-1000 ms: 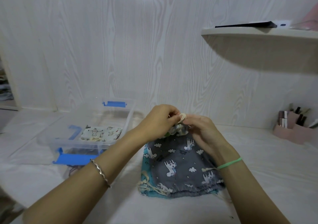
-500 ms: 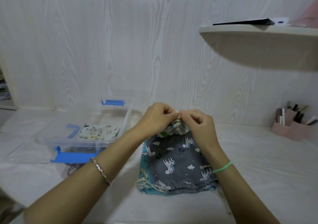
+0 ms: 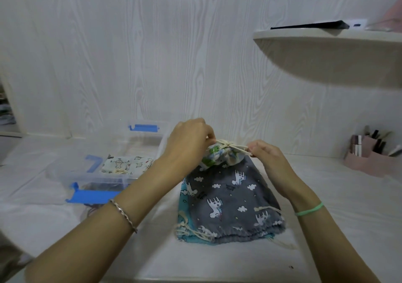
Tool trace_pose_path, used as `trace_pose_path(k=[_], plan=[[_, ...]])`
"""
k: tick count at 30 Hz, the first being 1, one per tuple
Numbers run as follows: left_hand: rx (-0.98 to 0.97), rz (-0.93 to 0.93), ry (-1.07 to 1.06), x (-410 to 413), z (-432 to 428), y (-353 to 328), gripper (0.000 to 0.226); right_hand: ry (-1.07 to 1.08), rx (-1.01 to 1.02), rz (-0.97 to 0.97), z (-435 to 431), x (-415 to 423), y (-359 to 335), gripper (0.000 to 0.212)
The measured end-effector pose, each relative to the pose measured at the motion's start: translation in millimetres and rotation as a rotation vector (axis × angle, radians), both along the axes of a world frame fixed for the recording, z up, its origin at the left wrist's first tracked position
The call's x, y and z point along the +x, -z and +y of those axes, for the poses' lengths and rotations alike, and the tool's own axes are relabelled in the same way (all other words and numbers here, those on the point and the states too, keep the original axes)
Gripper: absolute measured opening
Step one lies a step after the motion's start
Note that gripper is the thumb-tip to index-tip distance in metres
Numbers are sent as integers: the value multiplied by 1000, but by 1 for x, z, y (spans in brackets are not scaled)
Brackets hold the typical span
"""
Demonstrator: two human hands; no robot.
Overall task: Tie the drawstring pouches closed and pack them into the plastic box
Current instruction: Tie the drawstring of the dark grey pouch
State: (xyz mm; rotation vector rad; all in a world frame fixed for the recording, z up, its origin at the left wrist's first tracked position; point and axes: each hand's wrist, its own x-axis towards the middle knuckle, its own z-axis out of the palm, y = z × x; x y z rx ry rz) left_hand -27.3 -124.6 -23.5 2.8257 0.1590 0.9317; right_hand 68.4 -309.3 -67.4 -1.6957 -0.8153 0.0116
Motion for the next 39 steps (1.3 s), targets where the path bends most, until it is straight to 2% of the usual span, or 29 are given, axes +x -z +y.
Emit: trace_pose_path(k=[5,7,11,14,20,22,24,26,29,33,39], plan=[[-176,-16,31,-1,-7,23,17,-103,32,71,3,2,-9,12],[-236,-82,75,-2,-8,32,13,-121,2,121,12,1,-12,17],[-245,-133,123,-5,-11,44,13,-90,-277,34,28,0,-16,40],[-282,-162,150,-5,-7,48,13,-93,-331,58,32,-2,-22,37],[-577,-172,253,-7,-11,48,15,-176,-488,169,39,-4,-24,40],[-695,-178,288,-8,-11,48,14,-189,-464,219,41,-3,-23,41],[-857,-208,321,-8,-10,49,15,-180,-445,269,43,-1,-21,33],[-937,-236,333,-7,-11,51,16,-145,-480,239,45,0,-20,36],[-965,-240,350,-6,-13,53,17,-133,-547,169,52,0,-19,49],[-993,-229,361,-3,-7,54,19,-168,-490,134,53,2,-20,31],[-897,-83,399,0,1,51,30,-190,-399,-18,42,0,-26,11]])
